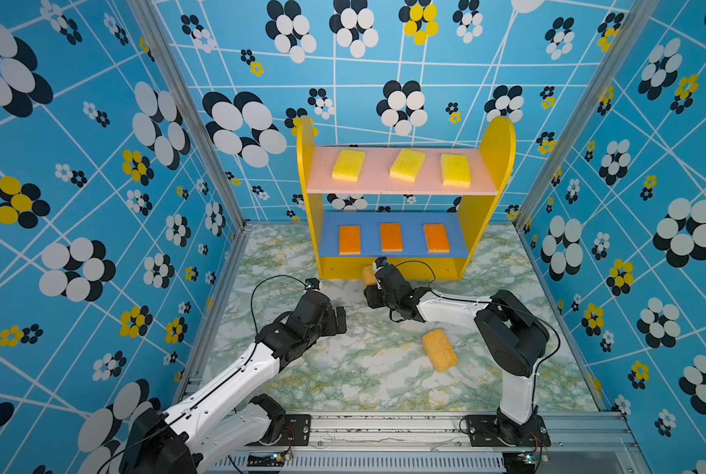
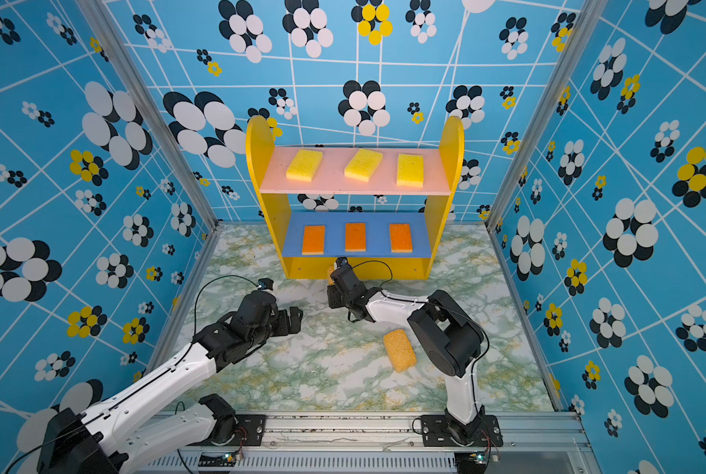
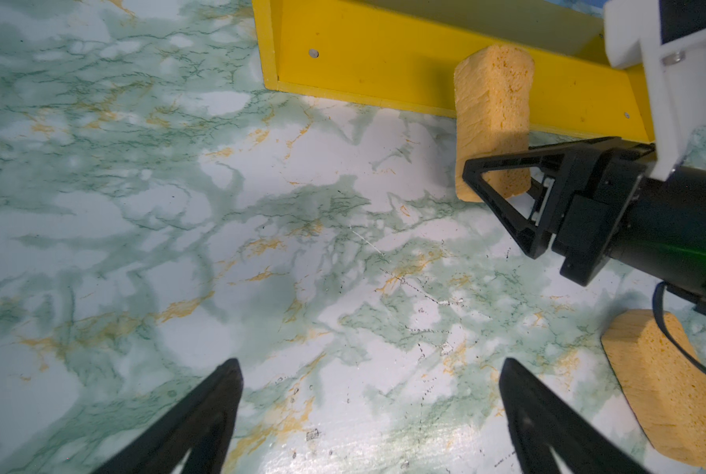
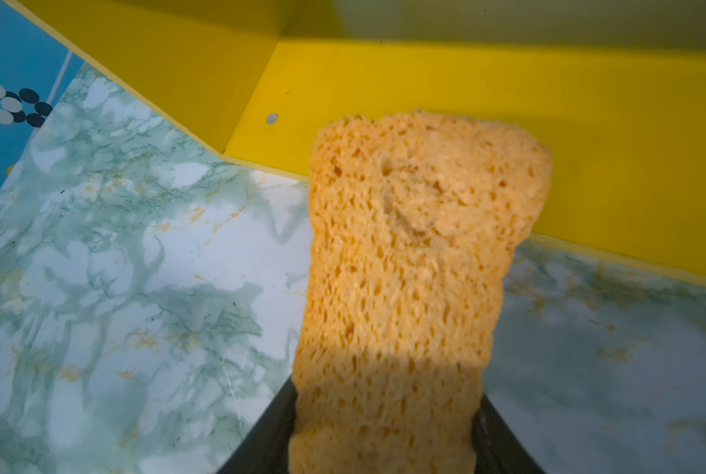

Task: Arrange cleaning sponges on a shelf
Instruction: Place the cleaning sponge at the shelf.

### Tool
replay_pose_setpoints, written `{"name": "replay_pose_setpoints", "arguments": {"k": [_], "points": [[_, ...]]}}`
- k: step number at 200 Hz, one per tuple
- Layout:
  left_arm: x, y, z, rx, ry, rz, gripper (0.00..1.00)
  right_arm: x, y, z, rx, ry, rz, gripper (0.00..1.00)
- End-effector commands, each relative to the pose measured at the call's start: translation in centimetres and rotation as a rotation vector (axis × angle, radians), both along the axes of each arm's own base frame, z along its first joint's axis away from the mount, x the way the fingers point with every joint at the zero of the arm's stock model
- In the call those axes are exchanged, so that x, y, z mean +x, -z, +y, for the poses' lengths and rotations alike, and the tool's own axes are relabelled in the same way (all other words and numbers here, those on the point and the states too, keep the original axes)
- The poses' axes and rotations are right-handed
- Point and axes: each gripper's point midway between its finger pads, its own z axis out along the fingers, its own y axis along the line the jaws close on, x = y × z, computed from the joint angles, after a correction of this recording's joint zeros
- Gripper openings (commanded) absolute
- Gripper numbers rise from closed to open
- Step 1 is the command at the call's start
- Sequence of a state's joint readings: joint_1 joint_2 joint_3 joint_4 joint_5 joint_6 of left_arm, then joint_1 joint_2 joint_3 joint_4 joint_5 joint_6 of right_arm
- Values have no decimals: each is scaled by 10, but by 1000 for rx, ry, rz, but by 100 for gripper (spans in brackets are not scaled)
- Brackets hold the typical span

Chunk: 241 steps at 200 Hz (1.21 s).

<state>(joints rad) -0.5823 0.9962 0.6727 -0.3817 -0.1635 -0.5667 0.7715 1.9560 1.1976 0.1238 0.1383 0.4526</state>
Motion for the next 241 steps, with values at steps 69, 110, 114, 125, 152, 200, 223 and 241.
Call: {"name": "replay_pose_setpoints", "arguments": {"k": [69, 110, 114, 125, 152, 200, 223, 241], "points": [[3, -6, 0, -24, 16, -14, 99, 36, -15, 5, -7, 87, -125, 49], [3, -6, -2, -30, 29, -9, 99, 47, -15, 6, -24, 114, -156, 49], [2, -6, -1, -29, 29, -8, 99, 48, -16, 7, -23, 118, -160, 49], [1, -6, 0, -28, 28, -11, 99, 50, -15, 5, -27, 127, -170, 49], [-1, -7, 5, -32, 18, -18, 99, 54, -12, 5, -32, 145, -176, 50], [-4, -4, 8, -45, 9, -16, 99, 61, -13, 4, -25, 182, -201, 50], [-5, -3, 9, -44, 10, -13, 99, 65, -13, 4, -18, 194, -209, 50], [-5, -3, 9, -42, 11, -14, 99, 67, -14, 5, -18, 202, -215, 50]]}}
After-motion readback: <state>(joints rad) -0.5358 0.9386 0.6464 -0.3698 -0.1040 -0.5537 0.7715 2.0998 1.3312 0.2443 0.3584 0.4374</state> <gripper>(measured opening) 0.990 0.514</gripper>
